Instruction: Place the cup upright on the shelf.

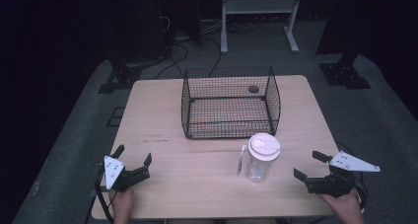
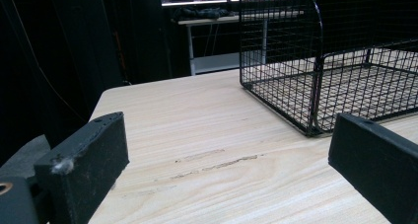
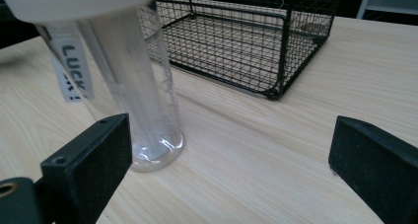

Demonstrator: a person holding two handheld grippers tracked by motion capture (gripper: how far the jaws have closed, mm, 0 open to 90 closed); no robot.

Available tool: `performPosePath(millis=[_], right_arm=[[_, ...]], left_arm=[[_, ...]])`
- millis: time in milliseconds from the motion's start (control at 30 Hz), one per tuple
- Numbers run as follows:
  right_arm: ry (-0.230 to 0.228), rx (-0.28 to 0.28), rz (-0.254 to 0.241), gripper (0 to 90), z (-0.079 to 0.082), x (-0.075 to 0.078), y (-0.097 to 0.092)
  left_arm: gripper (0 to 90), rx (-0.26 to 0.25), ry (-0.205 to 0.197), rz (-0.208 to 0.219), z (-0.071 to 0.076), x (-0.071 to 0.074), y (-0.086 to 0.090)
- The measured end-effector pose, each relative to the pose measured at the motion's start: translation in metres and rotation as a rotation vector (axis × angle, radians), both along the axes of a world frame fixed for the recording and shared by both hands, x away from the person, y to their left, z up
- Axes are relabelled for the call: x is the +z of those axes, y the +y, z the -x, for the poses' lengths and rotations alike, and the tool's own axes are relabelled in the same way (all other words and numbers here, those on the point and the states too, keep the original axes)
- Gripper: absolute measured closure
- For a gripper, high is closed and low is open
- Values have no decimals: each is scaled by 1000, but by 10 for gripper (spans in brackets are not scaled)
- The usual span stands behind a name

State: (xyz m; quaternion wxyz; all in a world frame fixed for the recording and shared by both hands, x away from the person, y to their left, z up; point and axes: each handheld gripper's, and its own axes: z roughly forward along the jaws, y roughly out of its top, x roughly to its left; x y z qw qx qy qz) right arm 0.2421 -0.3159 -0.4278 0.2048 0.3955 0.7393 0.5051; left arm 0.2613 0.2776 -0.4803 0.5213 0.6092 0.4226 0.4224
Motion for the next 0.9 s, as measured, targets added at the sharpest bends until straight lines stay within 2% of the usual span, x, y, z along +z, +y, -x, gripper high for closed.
performPosePath(millis=[100, 167, 467, 733, 900], right_arm=[[0, 12, 1, 22, 0, 3, 3], [7, 24, -15, 22, 1, 7, 6], [-14, 95, 6, 15, 7, 25, 29], [-19, 140, 14, 15, 6, 36, 45], [-37, 162, 12, 14, 4, 45, 55]], left_arm=[[9, -1, 0, 0, 0, 0, 0], [9, -1, 1, 0, 0, 0, 0], [9, 0, 1, 0, 0, 0, 0], [9, -3, -1, 6, 0, 0, 0], [9, -3, -2, 9, 0, 0, 1]])
